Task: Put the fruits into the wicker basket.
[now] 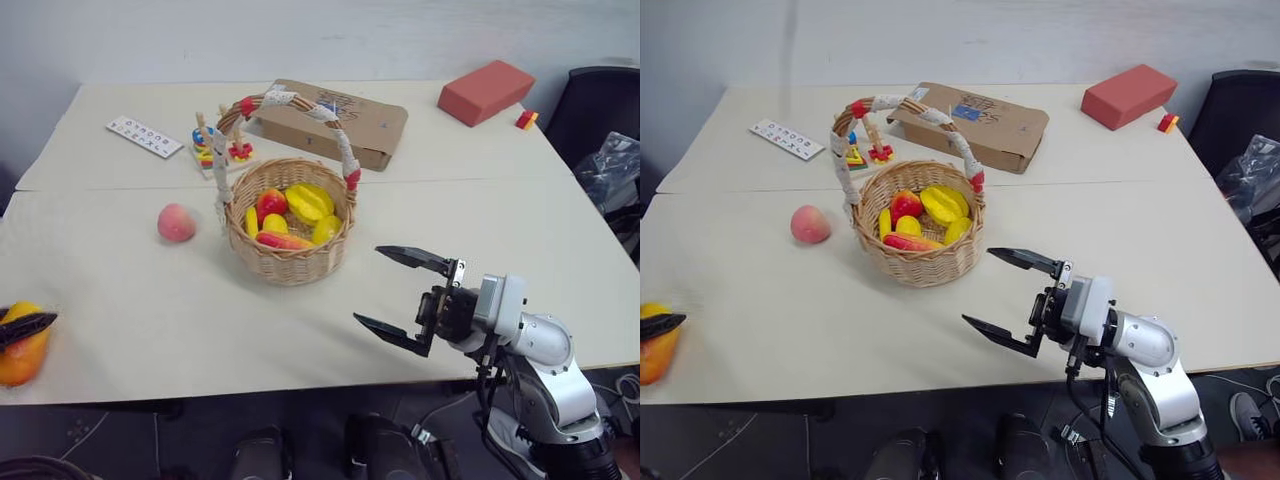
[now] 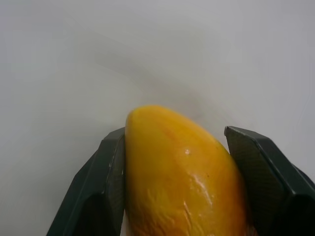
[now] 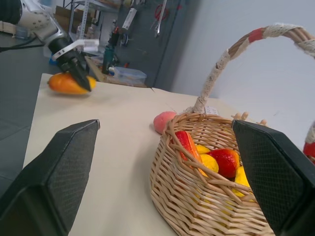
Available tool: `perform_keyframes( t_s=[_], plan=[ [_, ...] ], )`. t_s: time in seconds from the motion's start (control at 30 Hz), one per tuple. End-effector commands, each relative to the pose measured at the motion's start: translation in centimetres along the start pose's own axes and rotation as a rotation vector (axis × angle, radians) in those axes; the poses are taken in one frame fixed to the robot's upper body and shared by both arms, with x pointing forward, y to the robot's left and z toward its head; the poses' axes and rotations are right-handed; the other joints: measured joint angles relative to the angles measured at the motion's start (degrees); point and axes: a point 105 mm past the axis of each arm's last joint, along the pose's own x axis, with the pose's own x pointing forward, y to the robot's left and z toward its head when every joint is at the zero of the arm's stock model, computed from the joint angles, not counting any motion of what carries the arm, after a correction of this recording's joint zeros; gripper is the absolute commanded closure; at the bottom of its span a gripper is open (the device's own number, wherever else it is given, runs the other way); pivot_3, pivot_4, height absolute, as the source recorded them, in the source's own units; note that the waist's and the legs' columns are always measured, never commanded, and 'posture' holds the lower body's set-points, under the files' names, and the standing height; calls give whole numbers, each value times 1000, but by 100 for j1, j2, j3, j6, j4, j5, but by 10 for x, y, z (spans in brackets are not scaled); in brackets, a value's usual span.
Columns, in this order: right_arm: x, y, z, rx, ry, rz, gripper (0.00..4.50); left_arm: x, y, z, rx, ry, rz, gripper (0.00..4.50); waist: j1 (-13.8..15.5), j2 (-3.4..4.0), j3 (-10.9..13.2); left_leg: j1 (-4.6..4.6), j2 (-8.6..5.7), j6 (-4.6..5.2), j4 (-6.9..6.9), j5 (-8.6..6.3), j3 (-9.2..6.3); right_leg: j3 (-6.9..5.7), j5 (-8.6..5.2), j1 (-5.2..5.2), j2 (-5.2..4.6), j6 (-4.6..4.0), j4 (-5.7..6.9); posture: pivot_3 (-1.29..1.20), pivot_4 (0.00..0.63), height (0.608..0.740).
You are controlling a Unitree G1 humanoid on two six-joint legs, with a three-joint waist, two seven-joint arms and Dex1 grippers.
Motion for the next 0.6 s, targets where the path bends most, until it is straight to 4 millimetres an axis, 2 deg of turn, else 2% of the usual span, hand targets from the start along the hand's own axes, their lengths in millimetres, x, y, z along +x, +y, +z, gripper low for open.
perform_keyframes(
  t_s=[0.03, 0.13, 0.17, 0.27, 0.3, 0.4, 0.47, 0.6],
  plan=[
    [-14, -9, 5, -47, 26, -53, 0, 5, -93, 67, 189, -204, -380, 1815, 50, -9, -2, -2, -2, 4, 6, -2, -9, 0, 1, 7, -4, 0, -1, 0, 150, 740],
    [-27, -12, 2, -50, 69, -91, 0, 25, -156, 92, 305, -232, -570, 1815, 67, 1, 6, 0, -6, 5, 20, -6, -17, 5, 5, 19, -6, 1, -11, 0, 150, 740],
    [-31, -12, 0, -49, 84, -96, 0, 34, -170, 100, 350, -257, -594, 1815, 106, 11, 10, 5, -7, 5, 24, -6, -16, 8, 5, 20, -6, 1, -11, 0, 150, 740],
    [-42, -12, -3, -53, 122, -121, 0, 71, -198, 137, 420, -473, -535, 1815, 163, 52, 13, 12, -11, 4, 29, 3, -13, 10, 7, 30, 1, 4, -6, 0, 150, 740],
    [-45, -11, -3, -56, 133, -127, 0, 81, -214, 148, 467, -535, -549, 1815, 178, 50, 15, 15, -15, 5, 37, 9, -13, 10, 9, 34, 6, 9, -1, 0, 150, 740],
    [-48, -7, -2, -56, 139, -151, 0, 101, -251, 178, 548, -736, -548, 1815, 208, 35, 14, 9, -6, 0, 64, 17, -7, 14, 16, 32, 32, 12, 14, 0, 150, 740],
    [-46, -3, -1, -55, 135, -159, 0, 121, -259, 177, 640, -768, -502, 1815, 200, 35, 14, 9, -4, 1, 68, 15, 6, 24, 18, 29, 53, 12, 12, 0, 150, 740],
    [-44, 0, 0, -61, 129, -184, 0, 161, -259, 162, 821, -717, -412, 1815, 135, 42, 9, 21, 13, -3, 62, 9, 35, 71, 18, 15, 98, 12, 5, 0, 150, 740]
  ],
)
